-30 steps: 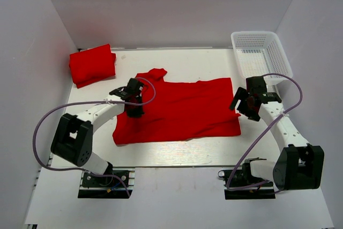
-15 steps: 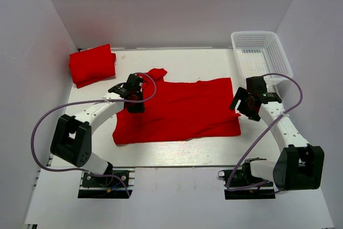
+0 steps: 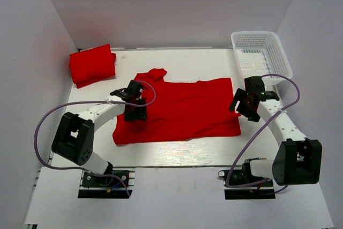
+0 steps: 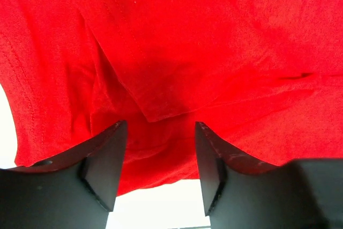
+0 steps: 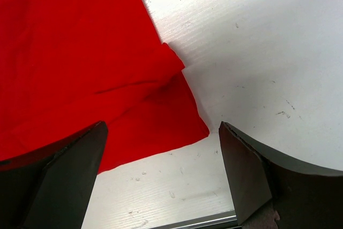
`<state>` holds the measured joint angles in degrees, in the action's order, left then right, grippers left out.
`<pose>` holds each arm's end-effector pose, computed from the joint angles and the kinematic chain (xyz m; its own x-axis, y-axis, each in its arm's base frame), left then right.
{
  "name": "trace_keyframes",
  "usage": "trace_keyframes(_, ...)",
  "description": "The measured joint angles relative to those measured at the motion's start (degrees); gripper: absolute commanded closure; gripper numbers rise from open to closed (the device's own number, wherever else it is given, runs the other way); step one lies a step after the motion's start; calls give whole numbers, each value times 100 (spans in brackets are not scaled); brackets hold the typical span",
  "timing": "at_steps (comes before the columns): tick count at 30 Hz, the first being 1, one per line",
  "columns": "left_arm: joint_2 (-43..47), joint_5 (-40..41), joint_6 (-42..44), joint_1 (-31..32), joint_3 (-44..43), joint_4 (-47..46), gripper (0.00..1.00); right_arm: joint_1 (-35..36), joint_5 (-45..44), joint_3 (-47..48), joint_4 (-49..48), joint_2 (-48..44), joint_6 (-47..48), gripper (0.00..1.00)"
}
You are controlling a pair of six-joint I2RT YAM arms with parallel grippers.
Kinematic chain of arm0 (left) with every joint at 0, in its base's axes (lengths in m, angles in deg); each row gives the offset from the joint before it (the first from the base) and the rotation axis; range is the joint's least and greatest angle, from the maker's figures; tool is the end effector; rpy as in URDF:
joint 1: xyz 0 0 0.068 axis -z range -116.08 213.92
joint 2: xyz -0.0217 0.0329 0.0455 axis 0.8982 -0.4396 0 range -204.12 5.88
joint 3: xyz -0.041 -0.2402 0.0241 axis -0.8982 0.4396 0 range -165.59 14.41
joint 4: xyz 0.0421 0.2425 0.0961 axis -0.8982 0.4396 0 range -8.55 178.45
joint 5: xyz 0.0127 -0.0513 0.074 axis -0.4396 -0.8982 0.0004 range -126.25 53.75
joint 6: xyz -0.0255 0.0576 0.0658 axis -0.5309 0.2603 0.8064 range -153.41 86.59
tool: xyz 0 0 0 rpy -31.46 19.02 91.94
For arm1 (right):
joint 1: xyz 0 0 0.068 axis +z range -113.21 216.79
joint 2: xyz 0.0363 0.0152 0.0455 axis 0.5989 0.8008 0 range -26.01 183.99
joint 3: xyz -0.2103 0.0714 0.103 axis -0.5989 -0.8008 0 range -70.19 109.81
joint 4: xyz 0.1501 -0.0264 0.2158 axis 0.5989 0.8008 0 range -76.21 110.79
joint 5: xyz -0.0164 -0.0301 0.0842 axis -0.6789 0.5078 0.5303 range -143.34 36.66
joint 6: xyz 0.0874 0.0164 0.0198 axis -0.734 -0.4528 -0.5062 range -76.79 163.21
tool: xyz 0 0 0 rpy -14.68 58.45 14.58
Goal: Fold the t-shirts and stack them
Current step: Fold the flattened tshirt in 1/3 of the way
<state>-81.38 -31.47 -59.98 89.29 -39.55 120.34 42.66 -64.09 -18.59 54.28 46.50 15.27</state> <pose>0.2708 -0.1209 0.1144 -0.9501 -0.0428 -0.3091 -0.0236 0.9976 -0.0657 0.2762 0.0131 0.1698 -0.7770 0.3829 -0.4997 0.3989 0.9135 0.0797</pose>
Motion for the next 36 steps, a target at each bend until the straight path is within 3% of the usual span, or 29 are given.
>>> trace_keyframes(10, -133, -153, -20, 0, 111, -98, 42, -2, -2, 0, 2, 11, 13, 10)
trace_keyframes(26, -415, 37, -59, 0, 205, -168, 65, 0, -24, 0, 2, 11, 9, 10)
trace_keyframes(29, -415, 72, -87, 0, 205, -170, 73, -2, -24, 0, 2, 11, 9, 10)
trace_keyframes(34, -415, 129, -98, 0, 184, -168, 100, -2, -24, 0, 2, 9, 7, 10)
trace_keyframes(36, -415, 160, -98, 0, 149, -153, 100, -2, -24, 0, 2, 9, 7, 10)
